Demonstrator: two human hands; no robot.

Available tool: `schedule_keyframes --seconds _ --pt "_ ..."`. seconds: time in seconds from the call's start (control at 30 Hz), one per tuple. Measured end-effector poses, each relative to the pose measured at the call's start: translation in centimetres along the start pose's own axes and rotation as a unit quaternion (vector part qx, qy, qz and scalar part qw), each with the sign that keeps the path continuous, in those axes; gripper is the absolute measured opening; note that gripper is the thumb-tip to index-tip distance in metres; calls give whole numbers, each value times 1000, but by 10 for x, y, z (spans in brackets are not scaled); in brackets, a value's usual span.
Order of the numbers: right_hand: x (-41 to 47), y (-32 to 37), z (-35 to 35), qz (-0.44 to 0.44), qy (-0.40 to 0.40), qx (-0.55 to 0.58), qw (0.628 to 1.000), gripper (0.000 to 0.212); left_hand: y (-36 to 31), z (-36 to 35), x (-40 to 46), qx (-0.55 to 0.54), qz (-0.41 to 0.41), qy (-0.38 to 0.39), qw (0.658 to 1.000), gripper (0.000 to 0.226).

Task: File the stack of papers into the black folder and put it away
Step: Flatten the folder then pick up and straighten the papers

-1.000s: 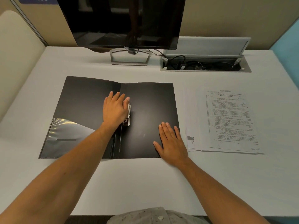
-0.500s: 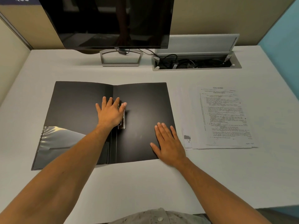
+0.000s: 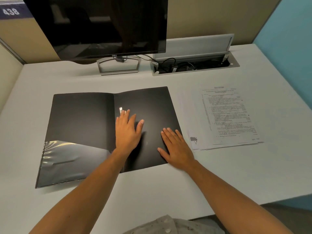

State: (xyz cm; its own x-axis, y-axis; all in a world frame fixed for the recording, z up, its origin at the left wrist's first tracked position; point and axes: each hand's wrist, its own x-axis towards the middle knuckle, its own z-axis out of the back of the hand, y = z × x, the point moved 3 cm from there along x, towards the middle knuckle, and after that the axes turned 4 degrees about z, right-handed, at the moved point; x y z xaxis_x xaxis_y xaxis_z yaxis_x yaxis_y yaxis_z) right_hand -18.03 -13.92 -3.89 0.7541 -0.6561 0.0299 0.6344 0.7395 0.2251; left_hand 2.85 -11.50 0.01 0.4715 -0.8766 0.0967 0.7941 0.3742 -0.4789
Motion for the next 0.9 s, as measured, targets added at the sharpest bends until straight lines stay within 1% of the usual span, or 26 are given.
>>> schedule_keyframes --seconds 0.17,0.27,0.43,0.63,0.77,0.9 --pt "-5 1 7 17 -61 16 998 60 -22 -9 -8 -5 -5 10 1000 55" --pt "-8 -9 14 15 -93 40 995 58 -35 -19 -10 -5 -2 14 1000 56" --pt "-18 -50 33 -14 -95 35 995 61 -74 -41 -14 11 2 23 1000 59" --pt "-35 -129 53 -120 -82 16 989 75 -121 -70 -18 13 26 68 997 64" --pt "-49 -188 67 -180 -95 13 979 76 -148 -87 -15 -10 40 88 995 67" --pt "-62 -241 73 -227 -85 8 970 77 -173 -104 -11 -14 57 106 993 70"
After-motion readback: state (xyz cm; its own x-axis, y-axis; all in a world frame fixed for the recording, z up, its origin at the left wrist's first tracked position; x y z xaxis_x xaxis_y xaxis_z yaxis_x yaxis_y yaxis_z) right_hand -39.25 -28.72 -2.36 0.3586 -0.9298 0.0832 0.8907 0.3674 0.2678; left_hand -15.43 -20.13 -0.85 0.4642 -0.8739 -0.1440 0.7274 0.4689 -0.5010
